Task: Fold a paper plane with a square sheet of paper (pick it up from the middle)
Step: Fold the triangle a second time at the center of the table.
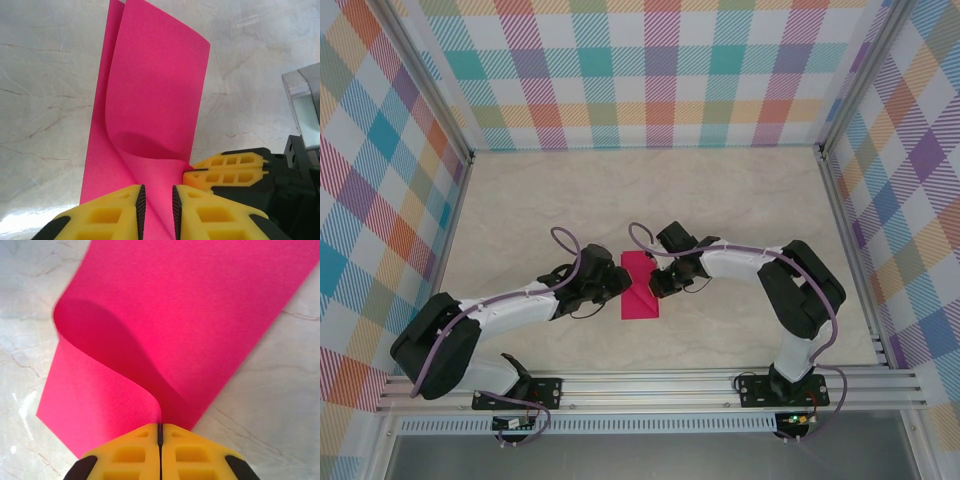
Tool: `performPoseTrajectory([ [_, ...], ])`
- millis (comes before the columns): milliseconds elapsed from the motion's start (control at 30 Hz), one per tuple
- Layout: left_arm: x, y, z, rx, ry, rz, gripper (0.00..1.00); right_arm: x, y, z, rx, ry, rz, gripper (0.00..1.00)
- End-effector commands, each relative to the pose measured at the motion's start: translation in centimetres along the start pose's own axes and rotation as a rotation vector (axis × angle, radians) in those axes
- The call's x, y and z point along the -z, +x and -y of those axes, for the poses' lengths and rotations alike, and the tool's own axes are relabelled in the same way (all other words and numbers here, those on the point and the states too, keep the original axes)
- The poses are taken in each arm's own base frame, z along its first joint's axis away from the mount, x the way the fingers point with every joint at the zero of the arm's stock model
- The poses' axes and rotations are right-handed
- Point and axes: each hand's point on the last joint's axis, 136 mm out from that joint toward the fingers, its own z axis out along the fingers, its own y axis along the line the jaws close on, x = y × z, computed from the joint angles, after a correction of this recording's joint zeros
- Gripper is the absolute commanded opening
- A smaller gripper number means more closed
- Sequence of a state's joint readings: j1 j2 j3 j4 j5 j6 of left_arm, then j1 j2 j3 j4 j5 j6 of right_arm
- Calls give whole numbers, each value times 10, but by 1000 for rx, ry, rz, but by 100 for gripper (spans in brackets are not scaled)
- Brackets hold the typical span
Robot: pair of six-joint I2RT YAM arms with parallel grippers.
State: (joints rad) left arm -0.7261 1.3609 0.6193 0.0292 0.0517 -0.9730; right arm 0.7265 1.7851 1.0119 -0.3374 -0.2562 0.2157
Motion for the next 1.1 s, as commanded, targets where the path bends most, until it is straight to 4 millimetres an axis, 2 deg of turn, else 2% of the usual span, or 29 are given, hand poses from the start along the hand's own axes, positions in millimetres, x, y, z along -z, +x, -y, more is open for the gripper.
performPoseTrajectory([
  [0,11,-8,9,-14,4,47,26,4,0,-17,58,-60,1,6],
  [167,11,-13,8,-18,-41,55,31,7,-1,-15,70,-35,5,6],
  [267,7,-21,15,-48,-66,50,31,9,0,-19,82,-56,11,6],
  [567,-31,-47,21,78,-43,-23,30,22,5,-40,117,-170,72,6],
  [700,-41,-41,21,108,-28,-58,26,21,6,-38,104,-166,65,6],
  [900,-30,-34,5,131,-33,-36,27,16,3,-25,78,-94,68,5],
  [1067,-35,-27,-2,126,-61,-73,27,13,-1,-10,49,-10,73,5],
])
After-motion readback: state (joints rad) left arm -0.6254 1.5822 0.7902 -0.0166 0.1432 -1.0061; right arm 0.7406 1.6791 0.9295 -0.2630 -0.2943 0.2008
